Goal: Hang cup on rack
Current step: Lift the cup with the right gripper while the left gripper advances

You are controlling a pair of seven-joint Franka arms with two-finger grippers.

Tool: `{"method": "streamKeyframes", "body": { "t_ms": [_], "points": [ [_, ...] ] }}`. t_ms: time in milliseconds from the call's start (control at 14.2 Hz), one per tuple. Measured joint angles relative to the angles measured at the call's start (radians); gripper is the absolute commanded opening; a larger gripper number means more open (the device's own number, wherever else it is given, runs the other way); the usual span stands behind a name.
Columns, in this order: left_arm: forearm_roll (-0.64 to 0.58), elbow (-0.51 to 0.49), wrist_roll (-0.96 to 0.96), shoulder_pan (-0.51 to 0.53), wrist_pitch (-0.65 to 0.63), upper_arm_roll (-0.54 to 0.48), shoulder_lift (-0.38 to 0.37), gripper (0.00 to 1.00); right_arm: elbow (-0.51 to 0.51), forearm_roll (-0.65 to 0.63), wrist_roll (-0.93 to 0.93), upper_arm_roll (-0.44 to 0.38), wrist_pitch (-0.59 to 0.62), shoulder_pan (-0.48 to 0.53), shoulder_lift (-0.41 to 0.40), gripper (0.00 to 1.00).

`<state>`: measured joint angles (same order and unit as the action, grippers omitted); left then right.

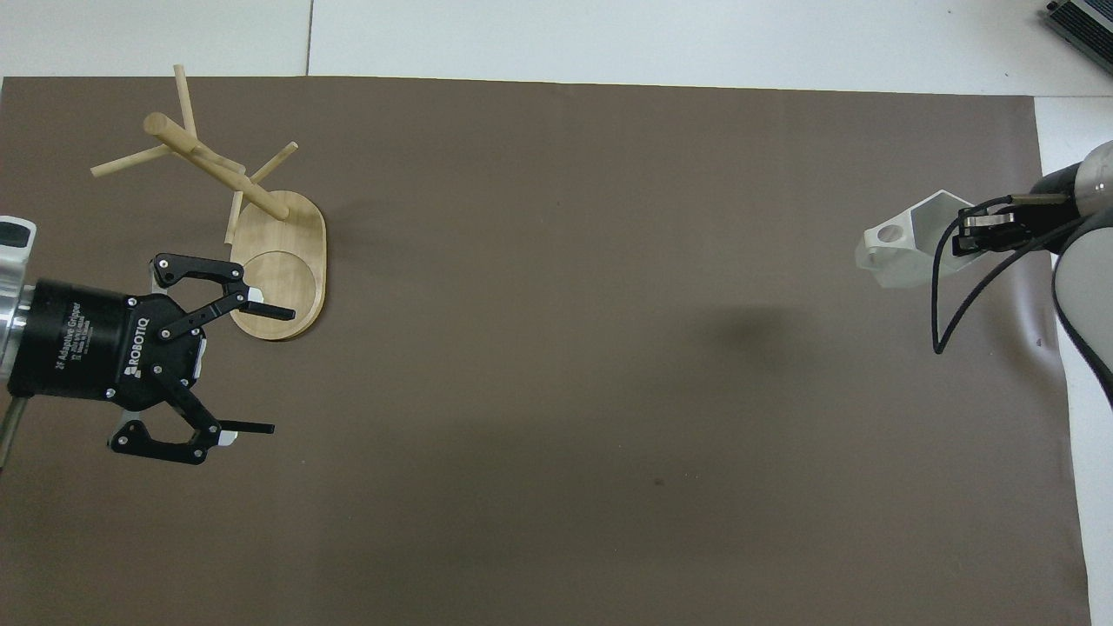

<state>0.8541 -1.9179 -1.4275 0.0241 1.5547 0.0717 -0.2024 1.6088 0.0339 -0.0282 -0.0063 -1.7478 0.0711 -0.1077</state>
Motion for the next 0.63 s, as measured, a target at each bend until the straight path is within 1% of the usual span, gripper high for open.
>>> {"method": "streamKeyframes", "body": {
  "t_ms": [211, 351, 633],
  "points": [
    [0.002, 0.0, 0.0, -0.003, 0.03, 0.019, -0.002, 1.0, -0.046, 0.0, 0.0, 0.0, 0.074, 0.0, 0.005, 0.0],
    [0.012, -0.009, -0.001, -0.003, 0.061, 0.021, -0.004, 1.0, -0.058, 0.0, 0.0, -0.001, 0.083, 0.0, 0.005, 0.0],
    [0.122, -0.075, -0.003, 0.014, 0.091, 0.014, -0.015, 1.0, -0.071, 0.0, 0.0, -0.001, 0.111, 0.0, 0.012, 0.0]
  ]
}}
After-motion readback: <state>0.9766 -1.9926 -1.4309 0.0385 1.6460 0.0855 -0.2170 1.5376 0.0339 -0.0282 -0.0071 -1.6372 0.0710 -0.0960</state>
